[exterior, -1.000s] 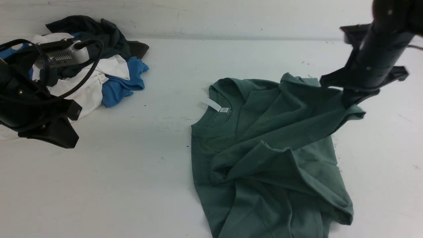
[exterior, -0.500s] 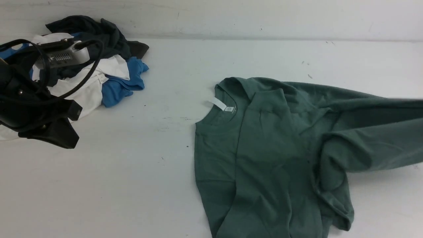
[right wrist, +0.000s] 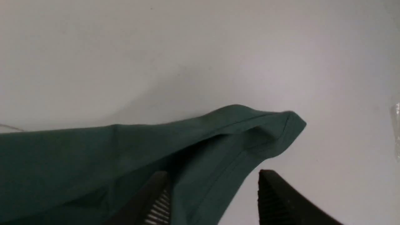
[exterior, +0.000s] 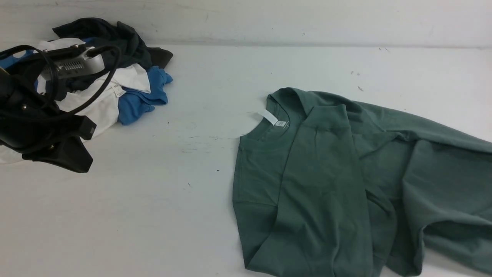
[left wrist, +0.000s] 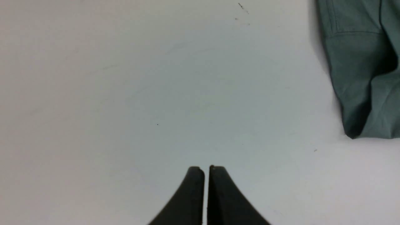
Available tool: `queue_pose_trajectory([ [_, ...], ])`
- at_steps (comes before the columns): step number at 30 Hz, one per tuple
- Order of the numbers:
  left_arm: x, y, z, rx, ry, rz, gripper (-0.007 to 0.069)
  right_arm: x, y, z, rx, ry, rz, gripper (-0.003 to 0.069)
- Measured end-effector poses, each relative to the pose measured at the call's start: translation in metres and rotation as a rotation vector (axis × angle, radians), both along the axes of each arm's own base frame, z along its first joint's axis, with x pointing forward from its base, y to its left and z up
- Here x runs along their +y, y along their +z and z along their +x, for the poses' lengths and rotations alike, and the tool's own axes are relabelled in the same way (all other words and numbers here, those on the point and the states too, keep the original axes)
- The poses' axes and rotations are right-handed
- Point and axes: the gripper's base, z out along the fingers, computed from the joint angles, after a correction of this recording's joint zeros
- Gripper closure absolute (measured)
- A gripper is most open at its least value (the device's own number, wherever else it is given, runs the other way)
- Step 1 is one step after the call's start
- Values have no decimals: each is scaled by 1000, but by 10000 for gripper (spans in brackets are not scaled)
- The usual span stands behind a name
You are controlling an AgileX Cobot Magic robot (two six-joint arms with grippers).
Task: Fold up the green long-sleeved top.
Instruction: Use both arms simultaneously to clamp the lower edge of the clothing fabric
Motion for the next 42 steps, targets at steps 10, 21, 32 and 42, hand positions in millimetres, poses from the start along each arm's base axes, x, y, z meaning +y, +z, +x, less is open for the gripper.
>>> queue_pose_trajectory([
  [10,1,1,5,-54,18,4,615,56,111,-52,-265,87,50,179],
  [21,-60,-47,32,76,-81,-127,577,184,24,-187,-36,277,318,179],
  [32,-156,-116,55,154,-123,-117,281,197,-7,-218,48,337,286,177],
  [42,-195,-150,57,118,-103,-146,249,197,-6,-216,34,342,284,177],
])
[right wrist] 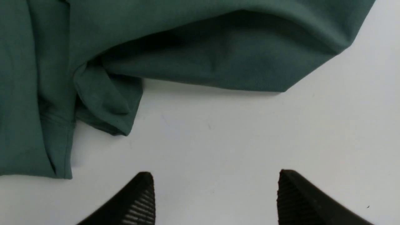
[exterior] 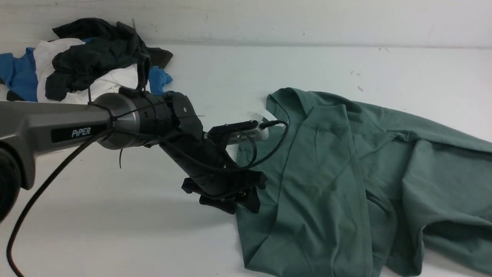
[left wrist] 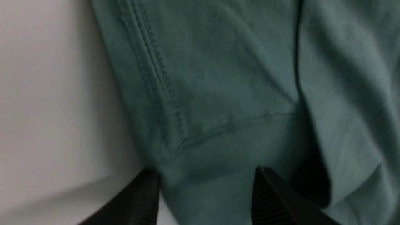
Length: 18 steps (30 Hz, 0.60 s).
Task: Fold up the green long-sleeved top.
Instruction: Use both arms simultaneously to clamp the lower edge of the clothing fabric
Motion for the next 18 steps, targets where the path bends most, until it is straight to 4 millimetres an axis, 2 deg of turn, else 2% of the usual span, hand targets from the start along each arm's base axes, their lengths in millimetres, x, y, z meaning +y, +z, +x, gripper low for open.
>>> queue_pose_trajectory([
  [3,-3,-3,3,-20,12,-4,330,0,-1,0,-5,-2,1,177],
  [4,-4,-4,4,-29,8,-3,411,1,-4,-1,-2,-4,6,177],
  [5,-3,-4,5,-35,8,-2,447,2,-8,-1,3,-2,11,177],
  [6,-1,-4,6,-43,6,0,542,4,-13,-3,7,6,13,177],
  [7,2,-4,8,-47,7,1,578,7,-18,-4,16,25,13,177],
  [11,19,2,16,-64,34,-2,621,19,-29,-6,40,88,17,177],
  [12,37,10,22,-76,65,-7,629,26,-33,-5,56,130,14,177],
  [15,73,27,32,-102,135,-15,629,37,-42,3,77,197,-4,177],
  [16,93,34,36,-109,177,-17,629,42,-47,6,95,221,-12,177],
  [17,96,35,36,-111,183,-17,629,42,-48,7,99,225,-14,177],
  [18,114,39,39,-111,221,-18,629,47,-57,12,128,247,-22,177],
])
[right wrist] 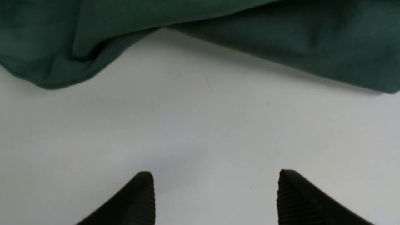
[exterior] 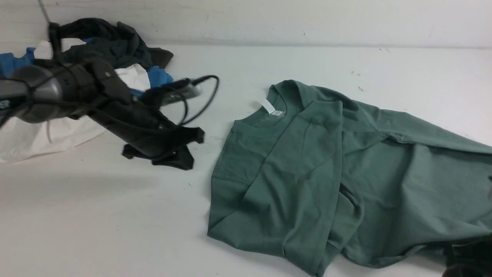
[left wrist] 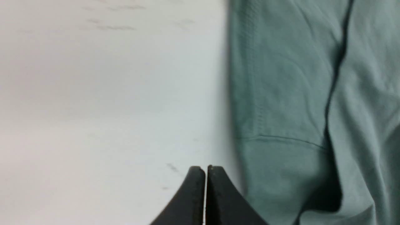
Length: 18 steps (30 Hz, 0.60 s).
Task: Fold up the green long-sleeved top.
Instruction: Use both arms simultaneously to clamp the lower edge of the clothing fabric
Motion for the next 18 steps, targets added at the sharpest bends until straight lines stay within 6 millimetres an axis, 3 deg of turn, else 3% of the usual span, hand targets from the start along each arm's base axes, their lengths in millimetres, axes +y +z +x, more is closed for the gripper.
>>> queue_pose_trajectory([
  [3,27,1,2,21,49,-5,629,10,-20,12,31,46,-30,177],
  [6,36,1,1,35,49,-8,629,13,-33,26,53,43,-72,177],
  [14,28,6,0,29,4,-97,629,13,-29,60,9,57,-145,177],
  [18,25,8,1,1,-7,-139,629,14,-41,71,42,76,-157,177],
])
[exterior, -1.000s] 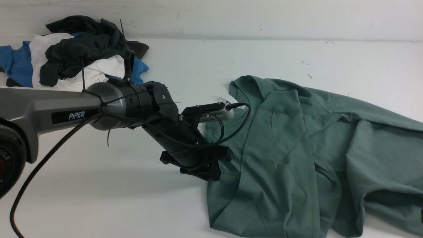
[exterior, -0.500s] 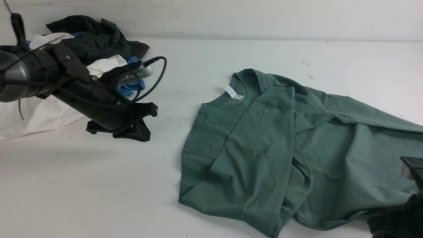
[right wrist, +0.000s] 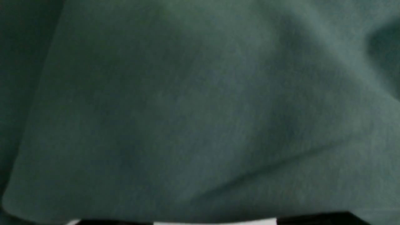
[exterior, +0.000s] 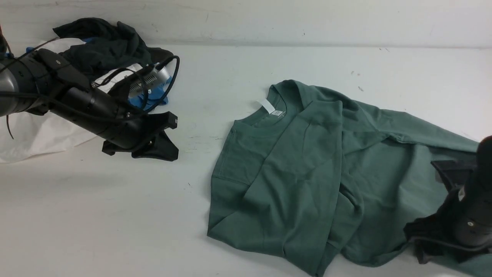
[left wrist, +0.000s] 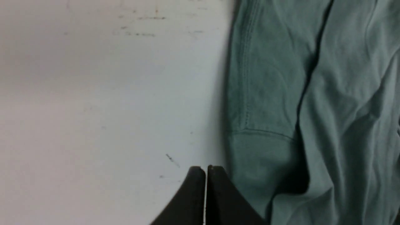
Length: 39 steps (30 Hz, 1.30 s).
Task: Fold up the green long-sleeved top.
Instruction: Use both arms simultaneously to clamp the lower edge of the clothing fabric
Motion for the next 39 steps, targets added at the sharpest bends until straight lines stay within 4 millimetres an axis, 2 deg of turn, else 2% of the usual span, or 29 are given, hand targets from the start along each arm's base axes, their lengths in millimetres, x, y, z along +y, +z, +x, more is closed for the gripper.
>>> queue_pose_trajectory([
  [1,-1,1,0,-5,0,-11,629,0,-8,3,27,11,-8,186],
  [3,-1,1,0,-7,0,-16,629,1,-12,5,47,15,-13,215],
  [6,-2,1,0,-1,-6,-23,629,0,-11,7,74,39,-23,380],
  [8,-2,1,-1,0,-11,-24,629,-1,-5,2,102,60,-36,543],
  [9,-2,1,-1,0,-12,-24,629,-1,-5,2,108,62,-37,555],
  [10,-2,1,-1,1,-14,-25,629,-3,7,-6,124,68,-49,629],
  [15,-3,1,-2,10,-27,-29,629,-15,34,-38,141,67,-125,645],
  [16,-3,1,-2,10,-27,-30,629,-16,34,-40,143,63,-130,645],
  [19,-3,1,-3,17,-39,-34,629,-29,42,-67,92,44,-209,645],
  [21,-3,1,-4,19,-42,-35,629,-32,43,-76,82,42,-226,645],
  [22,-4,2,-4,25,-48,-38,629,-37,42,-91,70,44,-257,645],
  [24,-4,2,-6,35,-61,-42,629,-43,41,-105,55,43,-290,643],
  [28,-6,7,-7,42,-114,-56,629,-54,43,-125,-6,55,-373,616],
  [31,-8,15,-7,43,-151,-72,629,-61,51,-132,-77,74,-440,539],
  [34,-9,21,-7,49,-181,-85,629,-67,60,-136,-137,84,-495,408],
  [35,-9,21,-7,50,-182,-86,629,-67,60,-136,-141,85,-498,398],
  [36,-9,21,-8,53,-188,-88,629,-69,65,-137,-170,86,-519,309],
  [37,-10,21,-8,59,-193,-91,628,-70,68,-137,-184,83,-529,263],
  [38,-10,21,-9,62,-197,-92,628,-70,68,-137,-188,81,-531,254],
  [39,-10,21,-10,69,-206,-93,625,-70,74,-135,-214,60,-535,200],
])
